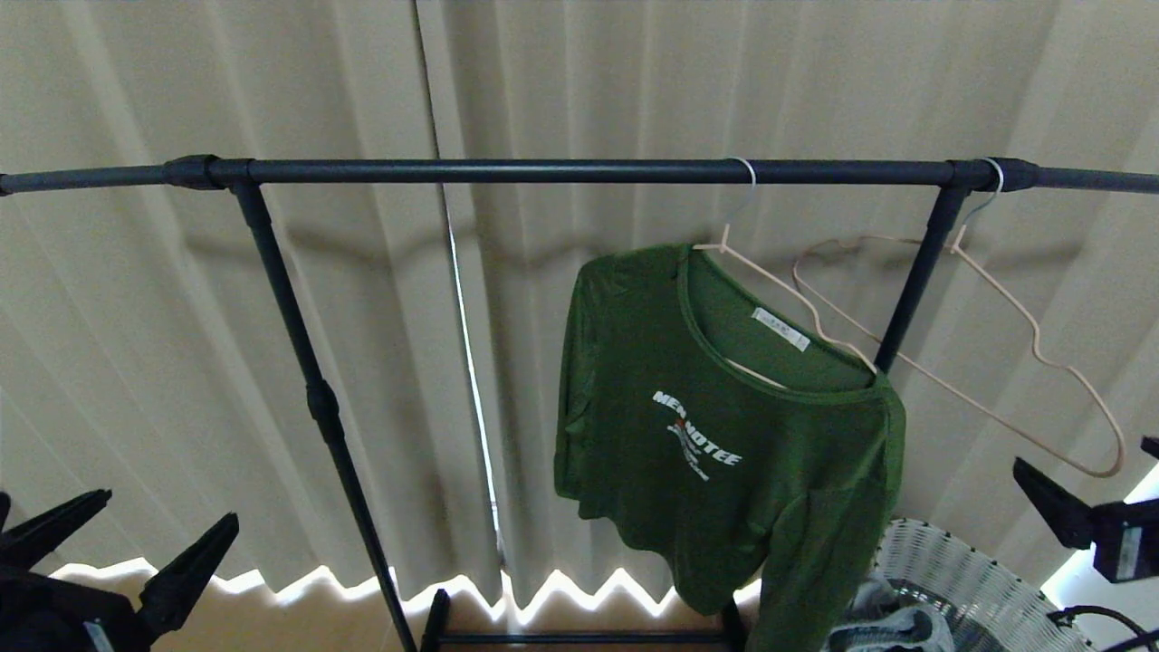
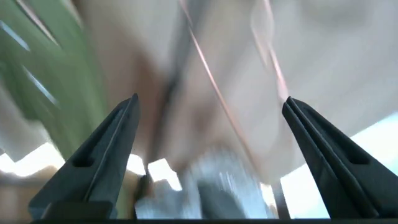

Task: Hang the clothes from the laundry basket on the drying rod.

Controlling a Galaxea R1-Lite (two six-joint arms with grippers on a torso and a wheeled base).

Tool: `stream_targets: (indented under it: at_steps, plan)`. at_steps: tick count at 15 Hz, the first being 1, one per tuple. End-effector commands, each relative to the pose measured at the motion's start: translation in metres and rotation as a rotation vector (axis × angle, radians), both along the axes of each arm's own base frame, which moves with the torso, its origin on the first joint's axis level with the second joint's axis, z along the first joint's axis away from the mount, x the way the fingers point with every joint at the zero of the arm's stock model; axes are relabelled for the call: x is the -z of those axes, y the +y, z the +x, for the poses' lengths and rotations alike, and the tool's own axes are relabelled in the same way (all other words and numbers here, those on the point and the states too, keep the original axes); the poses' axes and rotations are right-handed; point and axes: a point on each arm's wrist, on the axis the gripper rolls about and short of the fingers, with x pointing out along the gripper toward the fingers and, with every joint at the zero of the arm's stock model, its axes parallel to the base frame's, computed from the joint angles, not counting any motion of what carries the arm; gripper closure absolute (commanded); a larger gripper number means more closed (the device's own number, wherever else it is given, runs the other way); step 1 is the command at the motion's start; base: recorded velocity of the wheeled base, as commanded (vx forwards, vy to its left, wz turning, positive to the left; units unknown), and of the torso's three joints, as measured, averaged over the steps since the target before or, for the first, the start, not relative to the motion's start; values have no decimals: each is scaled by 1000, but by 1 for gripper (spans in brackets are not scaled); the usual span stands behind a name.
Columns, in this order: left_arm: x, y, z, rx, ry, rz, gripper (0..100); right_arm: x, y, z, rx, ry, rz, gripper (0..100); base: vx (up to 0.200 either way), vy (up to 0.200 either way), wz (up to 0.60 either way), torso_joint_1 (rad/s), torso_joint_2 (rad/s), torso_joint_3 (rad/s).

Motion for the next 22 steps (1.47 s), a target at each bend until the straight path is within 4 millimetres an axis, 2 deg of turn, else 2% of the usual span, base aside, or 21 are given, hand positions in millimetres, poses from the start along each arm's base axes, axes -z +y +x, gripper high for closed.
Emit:
stream_targets:
  at_steps: [1, 3, 5, 8, 10, 13, 16, 18, 19, 22]
  plan:
    - [6, 5, -38, -67, -4, -47, 0, 19, -8, -42, 90, 22, 60, 0, 0, 0, 0, 0, 0, 0]
    - [16, 5, -58, -68, 23, -56, 0, 29, -7, -58, 103, 55, 102, 0, 0, 0, 0, 0, 0, 0]
    - [35, 4, -86, -70, 30, -57, 0, 37, -6, -83, 109, 45, 154, 0, 0, 0, 0, 0, 0, 0]
    - [53, 4, -114, -75, -8, -81, 0, 49, -4, -111, 93, 38, 159, 0, 0, 0, 0, 0, 0, 0]
    - [53, 4, -117, -115, -34, -84, 0, 57, -4, -127, 91, 24, 159, 0, 0, 0, 0, 0, 0, 0]
    - [54, 4, -117, -109, -34, -67, 0, 62, -3, -137, 86, -44, 166, 0, 0, 0, 0, 0, 0, 0]
    - [54, 4, -117, -106, -35, -75, 0, 68, -1, -152, -70, -215, 190, 0, 0, 0, 0, 0, 0, 0]
    - [54, 4, -117, -80, -40, -78, 0, 72, -1, -150, -101, -231, 195, 0, 0, 0, 0, 0, 0, 0]
    - [53, 1, -118, 48, -44, -95, 0, 71, 0, -150, -111, -239, 194, 0, 0, 0, 0, 0, 0, 0]
    - [54, 1, -120, 71, -70, -92, 0, 71, 0, -150, -149, -240, 201, 0, 0, 0, 0, 0, 0, 0]
